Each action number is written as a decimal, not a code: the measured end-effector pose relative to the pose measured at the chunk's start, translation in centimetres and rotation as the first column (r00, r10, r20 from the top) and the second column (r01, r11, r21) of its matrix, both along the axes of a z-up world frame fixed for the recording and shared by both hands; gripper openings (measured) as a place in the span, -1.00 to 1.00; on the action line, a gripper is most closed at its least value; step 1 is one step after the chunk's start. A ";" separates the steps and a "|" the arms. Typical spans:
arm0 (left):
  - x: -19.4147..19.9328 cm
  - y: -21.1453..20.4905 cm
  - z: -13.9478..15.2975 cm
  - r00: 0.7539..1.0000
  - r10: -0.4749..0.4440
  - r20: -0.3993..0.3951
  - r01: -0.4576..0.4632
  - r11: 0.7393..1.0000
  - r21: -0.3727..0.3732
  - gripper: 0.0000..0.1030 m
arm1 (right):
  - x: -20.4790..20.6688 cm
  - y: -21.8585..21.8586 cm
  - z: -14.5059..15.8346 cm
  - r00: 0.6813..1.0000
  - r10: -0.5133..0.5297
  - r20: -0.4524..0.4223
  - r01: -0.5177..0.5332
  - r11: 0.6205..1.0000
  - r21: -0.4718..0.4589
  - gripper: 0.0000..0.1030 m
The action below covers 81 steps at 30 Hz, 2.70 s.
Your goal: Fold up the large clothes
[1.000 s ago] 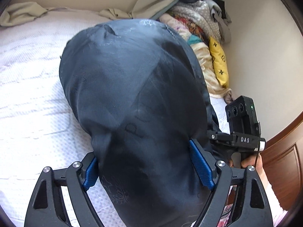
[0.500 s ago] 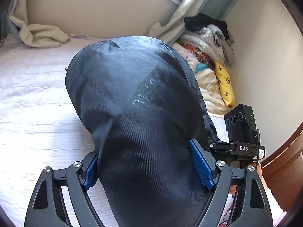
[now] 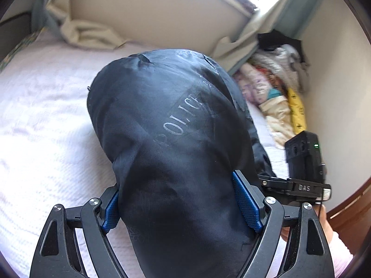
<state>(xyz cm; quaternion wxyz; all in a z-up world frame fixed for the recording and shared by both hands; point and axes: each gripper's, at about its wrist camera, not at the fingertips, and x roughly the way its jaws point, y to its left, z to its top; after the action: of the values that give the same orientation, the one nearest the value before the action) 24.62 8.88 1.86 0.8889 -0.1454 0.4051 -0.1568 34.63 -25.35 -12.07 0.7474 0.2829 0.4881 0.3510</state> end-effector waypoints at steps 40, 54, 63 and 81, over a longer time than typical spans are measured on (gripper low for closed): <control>-5.6 -8.2 0.6 0.996 -0.043 0.079 0.005 0.900 0.436 0.86 | -9.3 3.7 12.6 0.906 0.079 0.416 0.148 0.862 -0.486 -0.14; -10.8 -7.5 -0.3 0.997 0.080 0.006 -0.077 0.930 0.359 0.98 | -14.2 1.9 11.8 0.915 0.006 0.403 0.204 0.855 -0.476 0.68; -10.2 -7.3 1.5 0.980 0.150 0.131 -0.189 0.906 0.379 0.98 | -12.7 4.3 13.9 0.879 0.056 0.473 0.174 0.887 -0.428 -0.20; -6.1 -9.1 -4.5 0.991 0.137 0.006 -0.122 0.856 0.503 0.99 | -8.8 5.9 0.5 0.996 0.030 0.090 0.023 0.846 -0.533 -0.41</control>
<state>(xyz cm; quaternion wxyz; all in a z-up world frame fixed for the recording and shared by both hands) 18.49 -0.18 -2.61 0.8984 0.0617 0.4346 0.0163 25.79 -19.42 -11.58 0.8180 0.0466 0.5310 0.2162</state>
